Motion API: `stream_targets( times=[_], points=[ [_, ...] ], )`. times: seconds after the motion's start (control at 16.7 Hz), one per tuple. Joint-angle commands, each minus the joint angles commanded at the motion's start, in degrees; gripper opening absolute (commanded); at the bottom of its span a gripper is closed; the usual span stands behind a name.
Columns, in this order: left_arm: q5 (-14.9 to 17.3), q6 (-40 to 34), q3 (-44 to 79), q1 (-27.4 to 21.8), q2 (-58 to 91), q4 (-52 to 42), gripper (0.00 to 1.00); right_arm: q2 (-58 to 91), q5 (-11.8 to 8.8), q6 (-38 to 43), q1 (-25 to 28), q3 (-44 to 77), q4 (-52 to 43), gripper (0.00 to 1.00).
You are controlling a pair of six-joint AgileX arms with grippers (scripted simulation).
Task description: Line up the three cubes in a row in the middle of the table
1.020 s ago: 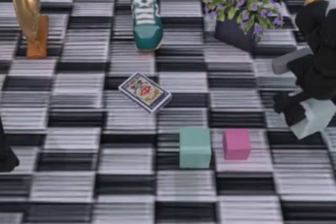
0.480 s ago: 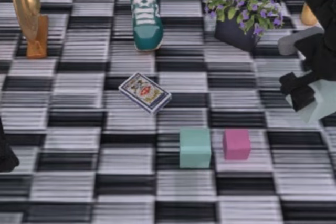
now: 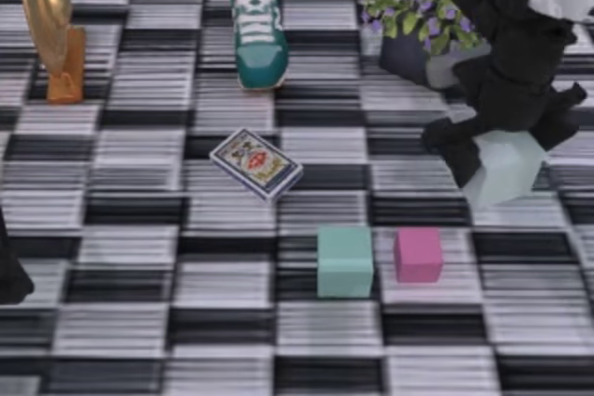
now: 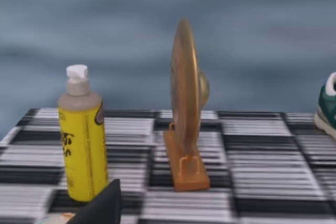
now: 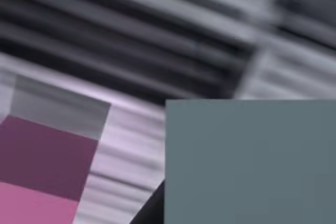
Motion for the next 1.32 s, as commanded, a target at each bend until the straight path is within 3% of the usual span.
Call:
stream_targets(
  times=[0.54, 0.72, 0.9, 1.32],
  points=[
    [0.00, 0.00, 0.00, 0.00, 0.00, 0.00, 1.00, 22.15, 0.56, 39.84, 23.39, 43.43, -18.66, 0.00],
    [0.00, 0.00, 0.00, 0.00, 0.00, 0.00, 1.00, 26.63, 0.76, 48.91, 29.13, 52.46, -22.69, 0.00],
    [0.00, 0.00, 0.00, 0.00, 0.00, 0.00, 1.00, 28.50, 0.90, 52.61, 31.80, 56.08, -24.43, 0.00],
    [0.00, 0.00, 0.00, 0.00, 0.00, 0.00, 1.00, 27.78, 0.77, 52.70, 31.64, 53.76, -22.14, 0.00]
  ],
)
